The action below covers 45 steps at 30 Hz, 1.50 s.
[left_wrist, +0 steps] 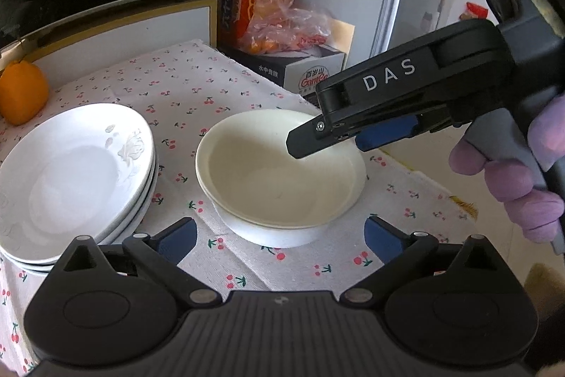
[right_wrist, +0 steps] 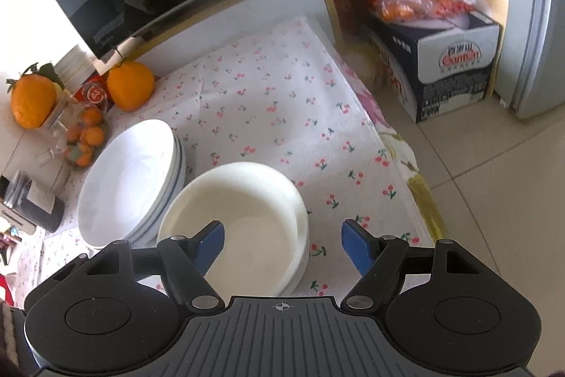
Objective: Organize plates and bowls
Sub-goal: 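Close the right tool on the rim of the stacked bowls, then carry the bowls with the right tool over the white plate stack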
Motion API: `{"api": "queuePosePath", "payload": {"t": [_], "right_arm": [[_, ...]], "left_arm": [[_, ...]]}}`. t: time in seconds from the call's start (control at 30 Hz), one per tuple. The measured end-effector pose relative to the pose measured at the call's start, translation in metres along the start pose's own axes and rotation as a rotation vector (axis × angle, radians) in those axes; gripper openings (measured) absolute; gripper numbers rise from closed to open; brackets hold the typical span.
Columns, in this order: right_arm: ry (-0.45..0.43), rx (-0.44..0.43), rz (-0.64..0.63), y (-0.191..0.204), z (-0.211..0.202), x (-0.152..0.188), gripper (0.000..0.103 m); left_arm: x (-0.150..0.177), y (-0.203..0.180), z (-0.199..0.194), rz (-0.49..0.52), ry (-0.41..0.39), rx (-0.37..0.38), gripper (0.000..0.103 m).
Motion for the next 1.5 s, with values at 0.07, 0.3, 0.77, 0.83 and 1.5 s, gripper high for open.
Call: {"api": "queuePosePath", "payload": {"t": [0.07,0.3,0.77,0.83,1.5], "right_arm": [[0.015,0.001,0.007,-0.001,0.004,0.002,0.074],[0.047,-0.008,0.078,-0.007,0.012,0.006,0.074],[0.070,0.012,0.128,-0.013,0.020,0.007,0.044],[0.077,0.009,0.112,-0.012,0.021,0.007,0.031],[-0.033,0.017,0.042,0.006,0.002,-0.013,0.019]], "left_arm": [[0.001,0.000,0.003,0.006,0.002,-0.005,0.101],[0.000,0.003,0.010,0.009,0.012,-0.009,0.098],[-0.001,0.002,0.016,0.018,0.040,0.023,0.082],[-0.001,0.002,0.015,0.021,0.039,0.023,0.082],[-0.017,0.010,0.000,-0.003,-0.010,0.023,0.074]]}}
Point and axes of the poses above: each gripper's, at about its wrist camera, not at the fingertips, and z roughly the way its jaws point, y to its left, x to its underside, the point moved 4 cm from there along z, roughly the way its jaws point, and after that the axes turned 13 degrees about -z, right-handed, at the moved point
